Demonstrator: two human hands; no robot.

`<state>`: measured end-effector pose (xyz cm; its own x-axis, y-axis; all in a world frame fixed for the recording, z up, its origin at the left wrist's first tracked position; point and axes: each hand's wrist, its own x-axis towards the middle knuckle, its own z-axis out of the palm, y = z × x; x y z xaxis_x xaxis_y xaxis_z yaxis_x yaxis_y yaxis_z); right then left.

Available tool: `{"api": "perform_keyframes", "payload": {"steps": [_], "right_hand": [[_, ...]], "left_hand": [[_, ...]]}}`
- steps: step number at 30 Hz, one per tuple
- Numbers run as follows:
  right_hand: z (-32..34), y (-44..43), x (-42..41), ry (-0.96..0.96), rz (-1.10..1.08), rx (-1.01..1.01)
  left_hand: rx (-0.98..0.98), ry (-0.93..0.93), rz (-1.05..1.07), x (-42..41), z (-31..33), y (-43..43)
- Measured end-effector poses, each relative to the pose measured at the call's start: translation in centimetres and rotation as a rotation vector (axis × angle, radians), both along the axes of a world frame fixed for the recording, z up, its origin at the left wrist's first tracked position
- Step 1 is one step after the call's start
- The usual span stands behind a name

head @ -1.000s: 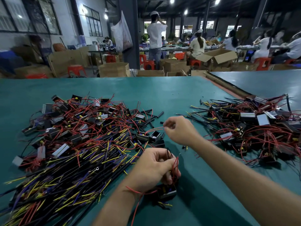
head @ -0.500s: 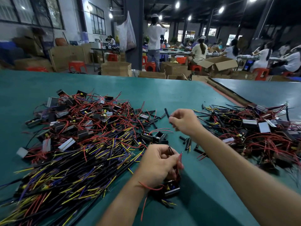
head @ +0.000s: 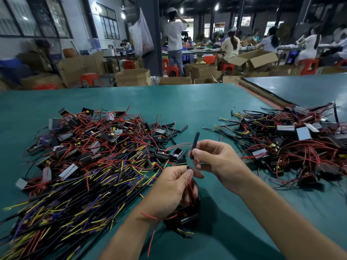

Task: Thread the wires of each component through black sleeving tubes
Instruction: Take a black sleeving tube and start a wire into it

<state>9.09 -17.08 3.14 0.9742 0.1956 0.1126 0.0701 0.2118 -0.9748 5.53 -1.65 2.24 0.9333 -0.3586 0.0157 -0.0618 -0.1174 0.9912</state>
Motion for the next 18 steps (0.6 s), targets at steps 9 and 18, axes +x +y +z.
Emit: {"api": "perform_keyframes", "payload": {"steps": [9,18], "right_hand": [[0.9,-0.1,-0.8,-0.032,0.022,-0.104],[1.1,-0.3,-1.0,-0.075,0.063,-0.209]], "left_hand": [[0.005,-0.018,-0.028,0.0,-0.8,0.2],[-0.042,0.001,0.008,0.4,-1.1,0.1]]}}
